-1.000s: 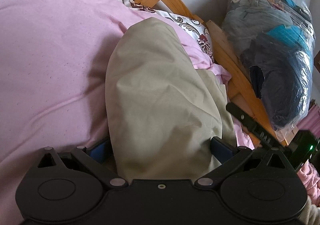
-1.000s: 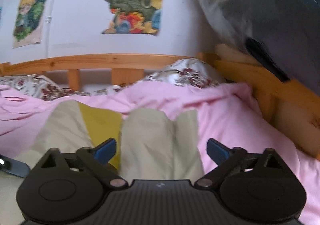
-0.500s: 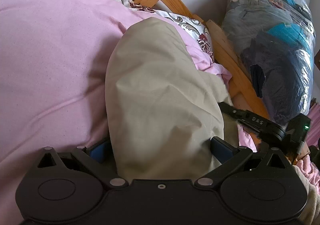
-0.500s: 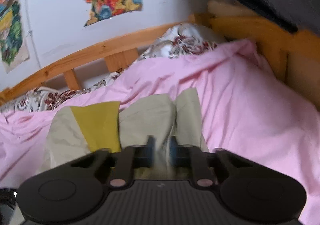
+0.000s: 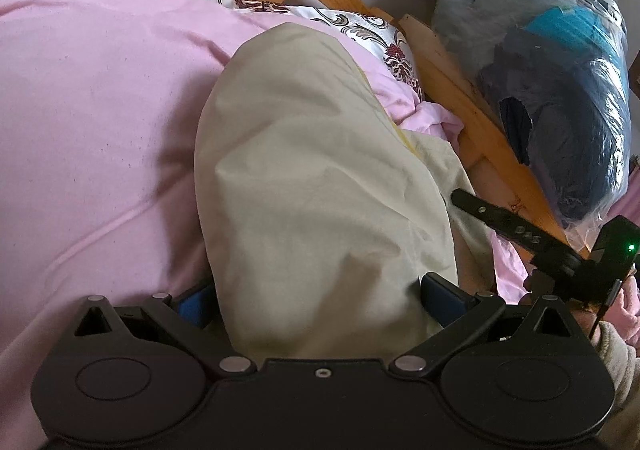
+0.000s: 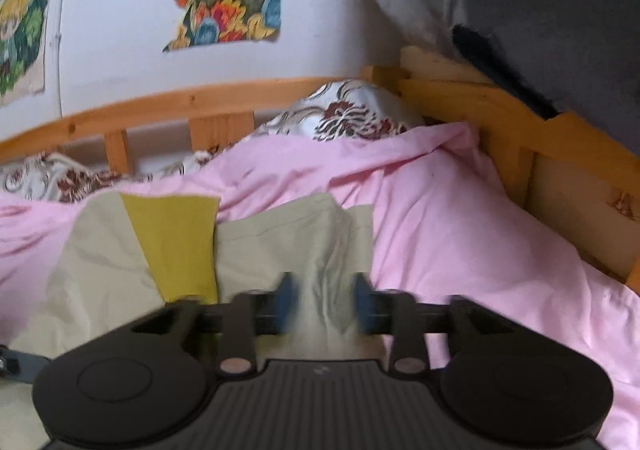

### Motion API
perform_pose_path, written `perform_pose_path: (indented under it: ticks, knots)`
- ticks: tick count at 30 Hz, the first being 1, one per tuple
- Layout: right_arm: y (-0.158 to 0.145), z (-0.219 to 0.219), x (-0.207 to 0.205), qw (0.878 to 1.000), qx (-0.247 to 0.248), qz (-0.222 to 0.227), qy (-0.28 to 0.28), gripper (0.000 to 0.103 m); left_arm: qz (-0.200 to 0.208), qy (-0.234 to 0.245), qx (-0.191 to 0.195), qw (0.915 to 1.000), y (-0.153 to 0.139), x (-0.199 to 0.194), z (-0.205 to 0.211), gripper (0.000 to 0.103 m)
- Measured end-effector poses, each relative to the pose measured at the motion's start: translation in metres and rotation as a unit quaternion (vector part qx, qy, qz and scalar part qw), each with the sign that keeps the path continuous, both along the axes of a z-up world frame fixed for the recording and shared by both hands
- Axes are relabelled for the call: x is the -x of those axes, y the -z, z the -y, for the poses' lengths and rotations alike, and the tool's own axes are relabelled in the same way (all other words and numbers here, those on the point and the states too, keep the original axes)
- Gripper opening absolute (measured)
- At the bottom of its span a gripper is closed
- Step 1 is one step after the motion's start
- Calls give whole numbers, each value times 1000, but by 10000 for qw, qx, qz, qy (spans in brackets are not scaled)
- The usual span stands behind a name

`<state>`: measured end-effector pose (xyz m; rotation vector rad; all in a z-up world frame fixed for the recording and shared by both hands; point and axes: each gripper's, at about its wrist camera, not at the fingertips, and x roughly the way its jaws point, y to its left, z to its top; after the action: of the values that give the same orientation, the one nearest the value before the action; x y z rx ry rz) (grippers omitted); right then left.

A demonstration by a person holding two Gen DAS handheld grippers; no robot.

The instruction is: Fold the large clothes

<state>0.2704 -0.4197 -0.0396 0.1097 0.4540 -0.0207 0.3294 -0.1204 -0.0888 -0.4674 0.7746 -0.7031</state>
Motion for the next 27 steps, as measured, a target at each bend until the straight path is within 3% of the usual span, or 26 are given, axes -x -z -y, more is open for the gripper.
perform_pose_path:
  ticks: [3, 6, 8, 10, 14, 27]
  knots:
    - [0, 13, -1, 9996, -261, -63, -57, 80, 20, -5, -15, 10000, 0, -1, 3, 102]
    - [8, 26, -10, 9962, -802, -282, -188, 89, -27, 71, 1, 10000, -1, -4, 1, 103]
    - [20, 29, -16, 9934, -1026, -425, -290, 89, -146, 179, 94, 9997, -1, -9, -5, 102]
    - [30, 29, -19, 9923, -1063, -511, -377, 79, -227, 307, 220, 9990, 0, -12, -14, 102]
    - [36, 15, -10, 9958, -654, -304, -570, 65, -132, 538, 247, 9982, 1, -14, -18, 102]
    - [45, 23, -3, 9937, -936, -114, -604, 63, -311, 643, 125, 9974, 0, -24, -6, 101]
